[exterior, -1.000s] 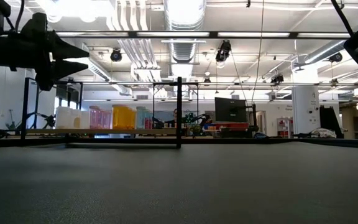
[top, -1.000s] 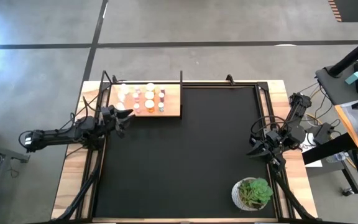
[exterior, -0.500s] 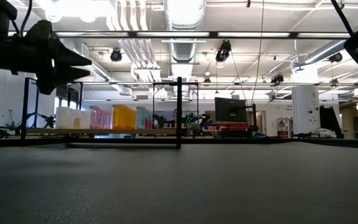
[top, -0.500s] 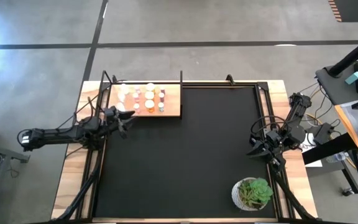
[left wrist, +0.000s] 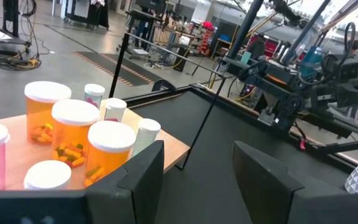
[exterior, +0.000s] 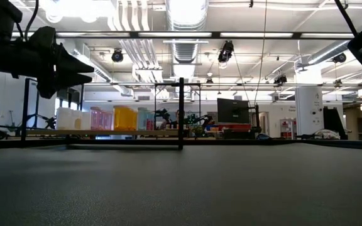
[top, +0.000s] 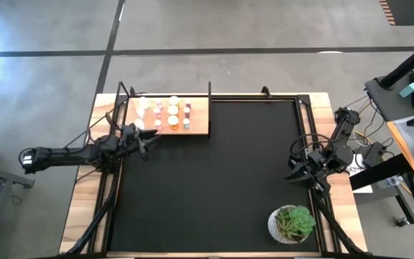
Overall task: Pick and place medicine bottles onto shelf by color
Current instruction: Return to Home Position
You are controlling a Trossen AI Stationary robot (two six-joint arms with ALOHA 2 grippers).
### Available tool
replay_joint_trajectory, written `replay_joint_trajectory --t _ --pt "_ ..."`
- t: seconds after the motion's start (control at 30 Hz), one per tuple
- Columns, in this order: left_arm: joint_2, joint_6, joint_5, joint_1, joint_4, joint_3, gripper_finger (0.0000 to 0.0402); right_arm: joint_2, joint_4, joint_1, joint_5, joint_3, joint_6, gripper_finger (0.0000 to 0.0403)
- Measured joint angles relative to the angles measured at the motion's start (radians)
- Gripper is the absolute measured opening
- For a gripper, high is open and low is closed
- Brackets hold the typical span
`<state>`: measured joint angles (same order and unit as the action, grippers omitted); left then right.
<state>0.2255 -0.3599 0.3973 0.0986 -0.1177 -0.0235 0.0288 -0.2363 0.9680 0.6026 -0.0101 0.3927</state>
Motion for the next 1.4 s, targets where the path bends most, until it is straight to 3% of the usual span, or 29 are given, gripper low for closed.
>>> replay_joint_trajectory --t 1.4 --pt "0.108 0.0 0.0 0.0 -0.001 0.0 0.0173 0.0 0.0 0.0 0.0 0.0 0.0 0.0098"
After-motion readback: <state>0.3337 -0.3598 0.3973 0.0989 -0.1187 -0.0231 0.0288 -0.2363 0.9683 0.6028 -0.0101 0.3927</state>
